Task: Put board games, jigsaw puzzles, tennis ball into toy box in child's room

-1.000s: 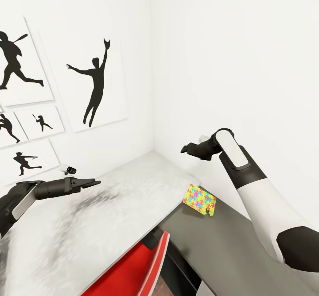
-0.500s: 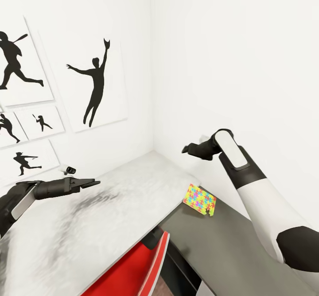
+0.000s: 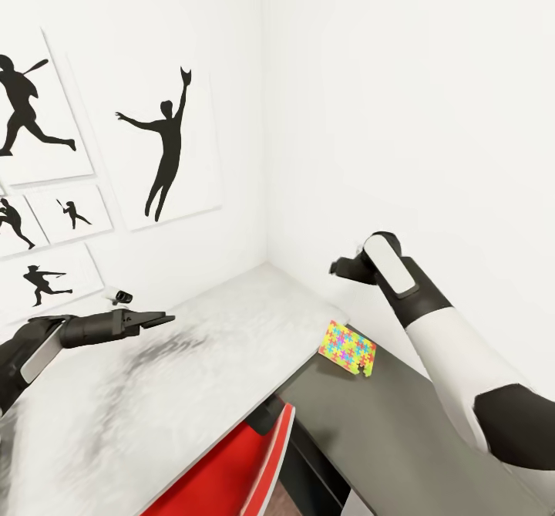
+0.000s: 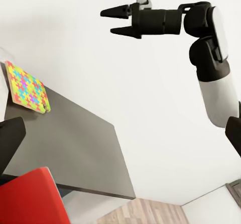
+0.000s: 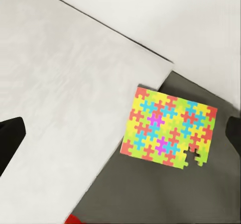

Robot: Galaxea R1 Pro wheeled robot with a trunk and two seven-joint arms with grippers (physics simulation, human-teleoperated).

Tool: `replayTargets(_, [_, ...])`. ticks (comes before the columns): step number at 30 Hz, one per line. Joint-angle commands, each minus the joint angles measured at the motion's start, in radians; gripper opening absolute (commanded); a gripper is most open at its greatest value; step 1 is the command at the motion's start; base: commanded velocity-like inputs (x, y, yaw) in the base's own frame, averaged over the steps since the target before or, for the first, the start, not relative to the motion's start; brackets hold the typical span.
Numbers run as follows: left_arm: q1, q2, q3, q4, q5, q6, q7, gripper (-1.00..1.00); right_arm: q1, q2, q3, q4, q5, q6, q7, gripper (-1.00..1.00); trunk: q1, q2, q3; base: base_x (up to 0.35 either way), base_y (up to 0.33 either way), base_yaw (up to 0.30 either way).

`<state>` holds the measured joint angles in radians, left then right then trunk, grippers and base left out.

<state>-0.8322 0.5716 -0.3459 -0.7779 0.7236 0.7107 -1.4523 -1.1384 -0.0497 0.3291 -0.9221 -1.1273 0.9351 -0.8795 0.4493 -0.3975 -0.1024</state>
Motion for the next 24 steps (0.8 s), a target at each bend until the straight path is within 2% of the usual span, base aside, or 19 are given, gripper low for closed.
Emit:
replayTargets(1, [-0.001,0.001,-0.005,0.0,0.007,0.011,-0.002,1.0,-0.008,0.0,0.004,0.023,0.005,-0.007,-0.009,1.0,0.001,-0.003,-0.002,0.0,0.0,0.0])
replayTargets(3, [-0.002,0.001,-0.005,0.0,0.007,0.011,-0.002,1.0,-0.028,0.006,0.0,0.089,0.042,-0.027,-0.004,1.0,0.001,-0.003,-0.002,0.0,0.0,0.0])
replayTargets(8, [-0.002,0.0,-0.006,0.0,0.005,0.011,-0.001,1.0,-0.062,0.013,-0.007,0.196,0.074,-0.052,0.013,1.0,0.001,-0.003,-0.002,0.0,0.0,0.0])
replayTargets(14, [-0.002,-0.001,-0.007,0.0,0.003,0.012,0.0,1.0,-0.07,0.017,-0.002,0.224,0.089,-0.063,0.073,1.0,0.001,-0.003,-0.002,0.0,0.0,0.0])
replayTargets(24, [-0.002,-0.001,-0.008,0.0,-0.001,0.012,0.001,1.0,-0.078,0.017,0.002,0.227,0.093,-0.071,0.097,1.0,0.001,-0.003,-0.002,0.0,0.0,0.0])
